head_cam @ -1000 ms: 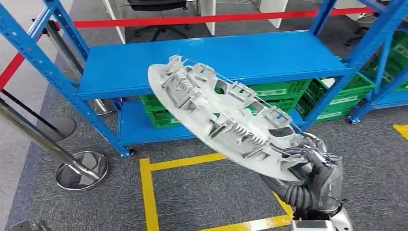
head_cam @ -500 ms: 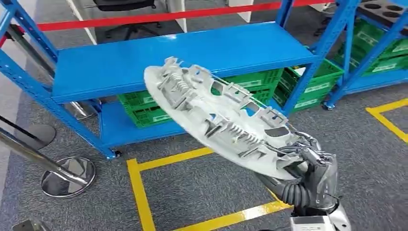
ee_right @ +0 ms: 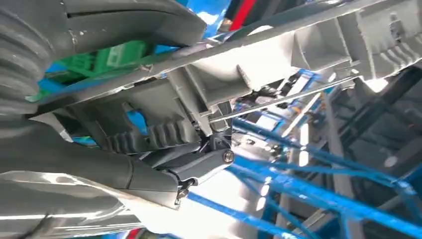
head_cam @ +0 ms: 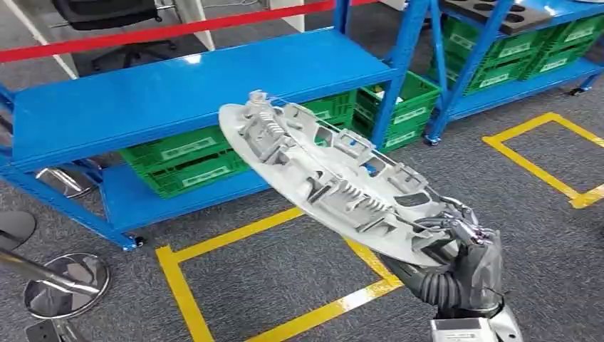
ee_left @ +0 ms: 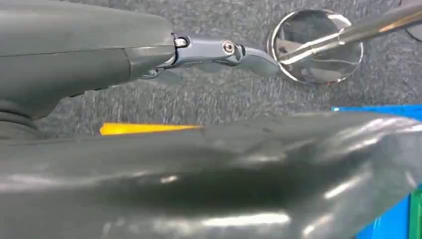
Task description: Take the parts from the cabinet and place them on the table.
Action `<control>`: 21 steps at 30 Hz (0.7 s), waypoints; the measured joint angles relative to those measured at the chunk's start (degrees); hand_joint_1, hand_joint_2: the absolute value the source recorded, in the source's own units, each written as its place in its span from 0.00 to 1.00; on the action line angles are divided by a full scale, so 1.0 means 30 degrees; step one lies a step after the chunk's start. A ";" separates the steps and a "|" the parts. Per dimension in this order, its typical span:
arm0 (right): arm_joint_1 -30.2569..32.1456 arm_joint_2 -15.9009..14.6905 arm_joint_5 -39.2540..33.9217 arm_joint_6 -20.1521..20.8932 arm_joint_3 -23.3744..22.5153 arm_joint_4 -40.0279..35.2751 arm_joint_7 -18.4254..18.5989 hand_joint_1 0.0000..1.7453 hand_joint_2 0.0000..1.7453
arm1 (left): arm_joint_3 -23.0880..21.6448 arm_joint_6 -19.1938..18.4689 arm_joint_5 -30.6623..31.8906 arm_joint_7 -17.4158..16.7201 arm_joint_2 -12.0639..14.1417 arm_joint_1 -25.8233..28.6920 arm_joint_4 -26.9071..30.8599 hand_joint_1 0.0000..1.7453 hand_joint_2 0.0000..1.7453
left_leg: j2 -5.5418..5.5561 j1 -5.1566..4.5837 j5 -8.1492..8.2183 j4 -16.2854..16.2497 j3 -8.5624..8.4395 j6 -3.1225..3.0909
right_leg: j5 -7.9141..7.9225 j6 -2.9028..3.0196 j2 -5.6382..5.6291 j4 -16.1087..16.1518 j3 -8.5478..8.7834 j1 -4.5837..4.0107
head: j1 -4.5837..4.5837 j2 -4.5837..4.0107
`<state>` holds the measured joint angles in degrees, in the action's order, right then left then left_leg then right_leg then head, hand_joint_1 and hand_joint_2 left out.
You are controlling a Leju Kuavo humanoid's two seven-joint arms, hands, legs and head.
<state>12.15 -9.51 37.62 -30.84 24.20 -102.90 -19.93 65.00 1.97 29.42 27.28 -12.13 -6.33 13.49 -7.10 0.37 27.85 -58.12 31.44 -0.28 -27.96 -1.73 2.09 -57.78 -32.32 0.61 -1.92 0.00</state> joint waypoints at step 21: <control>0.0343 0.0087 -0.0473 -0.0051 0.0087 -0.0007 0.0124 1.00 1.00 | -0.0015 0.0015 -0.0022 0.0117 0.0051 0.0243 0.0000 0.00 0.00 | 0.1758 0.0056 0.0145 0.0395 -0.0378 -0.0855 | -0.2001 -0.0797 -0.0812 -0.5760 -0.3678 0.0059 | -0.0233 0.0000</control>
<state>13.18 -9.25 36.20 -30.99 24.46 -102.92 -19.56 64.96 2.01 29.35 27.63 -11.98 -5.60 13.49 -1.83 0.54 28.29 -56.94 30.30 -2.84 -33.97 -4.12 -0.34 -75.06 -43.35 0.78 -2.62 0.00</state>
